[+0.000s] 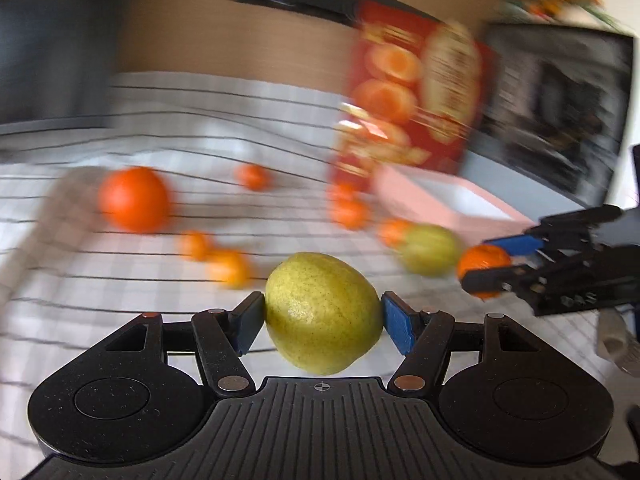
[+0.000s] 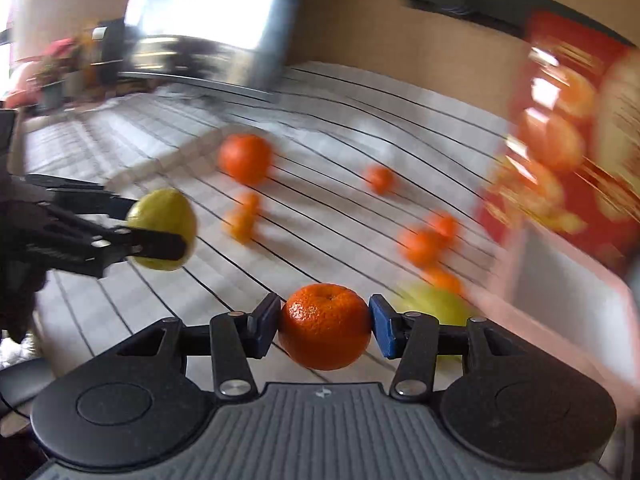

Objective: Organize fruits

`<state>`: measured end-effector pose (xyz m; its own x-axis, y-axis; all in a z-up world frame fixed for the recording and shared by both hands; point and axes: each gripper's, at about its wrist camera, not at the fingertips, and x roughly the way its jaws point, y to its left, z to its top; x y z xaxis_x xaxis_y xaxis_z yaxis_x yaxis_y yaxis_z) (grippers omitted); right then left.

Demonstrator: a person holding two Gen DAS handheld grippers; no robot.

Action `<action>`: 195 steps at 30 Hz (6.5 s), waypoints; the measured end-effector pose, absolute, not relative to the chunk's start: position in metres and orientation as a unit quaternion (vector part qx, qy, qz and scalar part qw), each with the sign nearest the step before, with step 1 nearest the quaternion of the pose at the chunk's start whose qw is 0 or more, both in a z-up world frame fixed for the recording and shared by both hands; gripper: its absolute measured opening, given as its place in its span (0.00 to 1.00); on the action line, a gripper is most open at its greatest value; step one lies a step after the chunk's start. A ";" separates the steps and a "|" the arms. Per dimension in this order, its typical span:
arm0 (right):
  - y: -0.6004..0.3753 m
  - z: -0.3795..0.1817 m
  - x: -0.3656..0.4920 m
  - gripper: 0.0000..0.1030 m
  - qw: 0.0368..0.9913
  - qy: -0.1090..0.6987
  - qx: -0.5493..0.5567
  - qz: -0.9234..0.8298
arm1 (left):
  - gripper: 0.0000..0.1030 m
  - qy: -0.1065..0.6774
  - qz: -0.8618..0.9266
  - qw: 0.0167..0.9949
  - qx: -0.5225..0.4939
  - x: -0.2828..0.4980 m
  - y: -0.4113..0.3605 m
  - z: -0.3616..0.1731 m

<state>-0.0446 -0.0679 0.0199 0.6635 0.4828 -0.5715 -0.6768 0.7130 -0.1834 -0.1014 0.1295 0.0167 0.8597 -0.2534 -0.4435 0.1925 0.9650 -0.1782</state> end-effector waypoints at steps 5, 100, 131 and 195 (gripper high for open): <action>-0.141 0.014 -0.045 0.47 0.915 0.277 -0.166 0.242 | 0.68 0.259 -0.189 0.947 -0.024 -0.082 0.057 0.014; 0.087 -0.008 0.043 0.29 0.837 0.390 -0.131 0.360 | 0.63 0.254 0.020 0.952 -0.168 -0.053 0.272 0.021; -0.081 -0.012 -0.010 0.30 0.878 0.344 -0.145 0.299 | 0.67 0.221 0.095 0.942 -0.235 0.037 0.289 0.005; -0.064 0.003 0.015 0.50 0.923 0.255 -0.186 0.222 | 0.58 0.277 -0.178 0.943 -0.046 -0.052 0.052 -0.020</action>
